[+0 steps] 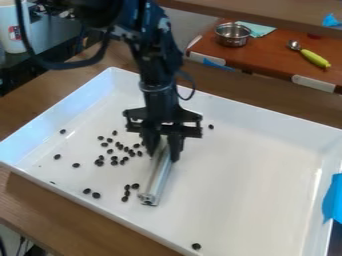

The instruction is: Sweep into pile

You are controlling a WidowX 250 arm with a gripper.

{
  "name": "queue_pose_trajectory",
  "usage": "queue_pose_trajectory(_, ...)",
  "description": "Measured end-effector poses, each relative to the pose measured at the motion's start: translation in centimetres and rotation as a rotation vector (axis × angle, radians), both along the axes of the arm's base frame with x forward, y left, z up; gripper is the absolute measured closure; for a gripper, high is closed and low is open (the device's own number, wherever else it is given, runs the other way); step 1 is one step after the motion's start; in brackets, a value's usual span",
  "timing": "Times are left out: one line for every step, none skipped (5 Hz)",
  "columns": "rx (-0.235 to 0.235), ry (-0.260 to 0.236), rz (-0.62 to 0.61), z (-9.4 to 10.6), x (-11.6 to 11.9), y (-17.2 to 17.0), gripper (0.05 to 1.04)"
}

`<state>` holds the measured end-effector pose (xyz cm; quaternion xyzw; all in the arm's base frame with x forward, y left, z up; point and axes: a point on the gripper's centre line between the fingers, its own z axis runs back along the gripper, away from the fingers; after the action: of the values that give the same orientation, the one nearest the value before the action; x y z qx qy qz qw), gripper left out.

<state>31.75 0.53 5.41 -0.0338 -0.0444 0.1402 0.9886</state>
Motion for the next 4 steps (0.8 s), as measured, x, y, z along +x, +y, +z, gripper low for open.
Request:
queue_pose_trajectory(0.010,-0.030,-0.039,-0.2,-0.5,1.7,0.706)
queue_pose_trajectory(0.016,-0.036,-0.029,-0.3,-0.5,4.7,0.706)
queue_pose_trajectory(0.017,-0.049,-0.050,-0.5,0.3,6.1,0.706)
queue_pose_trajectory(0.041,-0.077,-0.016,-0.4,1.2,10.6,0.706)
